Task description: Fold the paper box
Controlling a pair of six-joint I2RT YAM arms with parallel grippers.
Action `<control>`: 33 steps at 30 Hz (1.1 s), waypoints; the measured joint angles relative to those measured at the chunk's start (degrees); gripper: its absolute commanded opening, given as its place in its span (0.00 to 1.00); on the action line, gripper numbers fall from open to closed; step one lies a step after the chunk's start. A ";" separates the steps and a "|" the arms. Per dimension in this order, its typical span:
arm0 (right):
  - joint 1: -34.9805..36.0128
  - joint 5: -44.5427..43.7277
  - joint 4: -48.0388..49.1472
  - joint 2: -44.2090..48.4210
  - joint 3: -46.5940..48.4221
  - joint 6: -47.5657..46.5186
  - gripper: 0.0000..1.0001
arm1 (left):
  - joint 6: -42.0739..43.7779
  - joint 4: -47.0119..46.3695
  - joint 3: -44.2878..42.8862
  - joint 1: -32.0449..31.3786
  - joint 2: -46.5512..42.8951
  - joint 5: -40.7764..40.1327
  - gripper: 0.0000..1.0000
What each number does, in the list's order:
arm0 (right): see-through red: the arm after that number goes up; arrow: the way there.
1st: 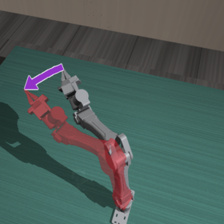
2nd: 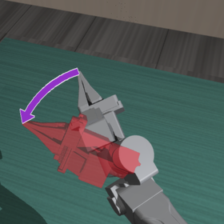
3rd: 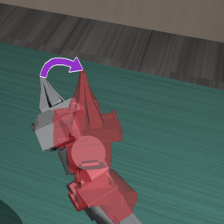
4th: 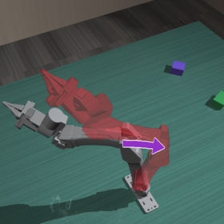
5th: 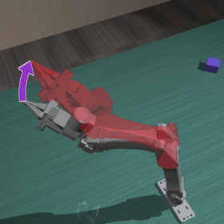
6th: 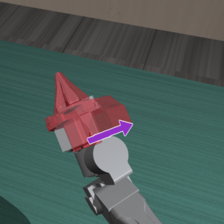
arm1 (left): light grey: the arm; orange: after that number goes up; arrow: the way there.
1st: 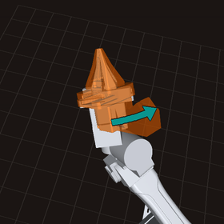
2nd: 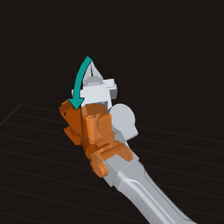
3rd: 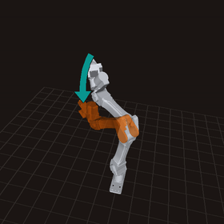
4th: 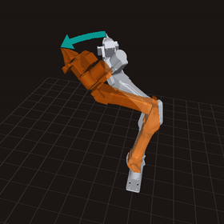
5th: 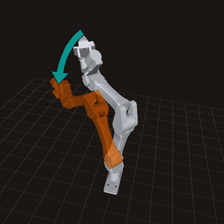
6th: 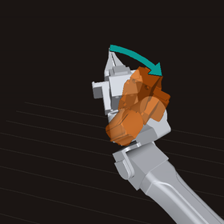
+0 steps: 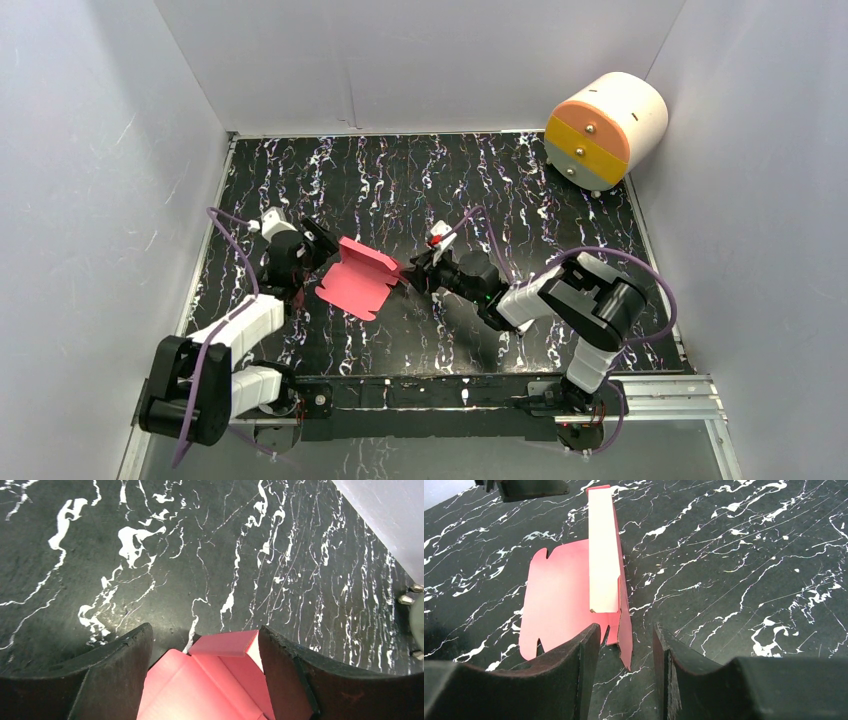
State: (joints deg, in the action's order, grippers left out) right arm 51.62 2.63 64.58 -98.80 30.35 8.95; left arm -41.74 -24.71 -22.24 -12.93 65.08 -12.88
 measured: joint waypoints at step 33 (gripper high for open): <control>0.00 0.26 -1.81 -6.43 6.34 1.18 0.27 | -1.03 -3.67 -7.76 4.15 15.08 25.03 0.57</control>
State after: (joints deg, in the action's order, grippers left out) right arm 51.62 2.90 62.76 -105.23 36.69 10.13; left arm -42.76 -28.38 -30.00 -8.78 80.16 12.14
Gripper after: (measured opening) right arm 0.289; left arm 0.584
